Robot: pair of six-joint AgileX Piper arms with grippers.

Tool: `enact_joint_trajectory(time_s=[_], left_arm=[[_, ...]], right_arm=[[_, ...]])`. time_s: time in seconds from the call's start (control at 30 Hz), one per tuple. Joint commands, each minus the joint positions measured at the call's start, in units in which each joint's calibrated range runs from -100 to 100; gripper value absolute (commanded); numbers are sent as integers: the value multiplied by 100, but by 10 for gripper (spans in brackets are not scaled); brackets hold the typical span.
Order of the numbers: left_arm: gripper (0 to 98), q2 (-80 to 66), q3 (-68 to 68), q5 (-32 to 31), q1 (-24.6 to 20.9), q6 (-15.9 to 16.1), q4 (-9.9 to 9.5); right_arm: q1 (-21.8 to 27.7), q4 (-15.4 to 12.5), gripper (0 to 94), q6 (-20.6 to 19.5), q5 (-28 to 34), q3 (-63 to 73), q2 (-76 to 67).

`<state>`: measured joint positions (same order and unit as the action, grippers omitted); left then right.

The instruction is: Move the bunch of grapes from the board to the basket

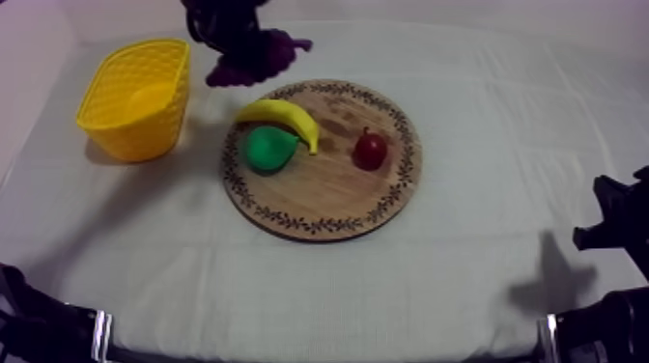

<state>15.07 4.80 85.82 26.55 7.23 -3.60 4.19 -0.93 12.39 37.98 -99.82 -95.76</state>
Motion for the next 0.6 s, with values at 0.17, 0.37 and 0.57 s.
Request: enact_joint_trajectory(time_s=[0.17, 0.37, 0.57], left_arm=[[468, 19, 57, -13, -970, -17, 39], [455, -122, -54, -14, -1694, -49, 102], [427, -264, -143, -14, -2218, -167, 152]], right_arm=[[2, -2, 3, 2, 0, 4, 0], [2, -2, 3, 2, 0, 4, 0], [2, -2, 3, 3, 0, 4, 0]])
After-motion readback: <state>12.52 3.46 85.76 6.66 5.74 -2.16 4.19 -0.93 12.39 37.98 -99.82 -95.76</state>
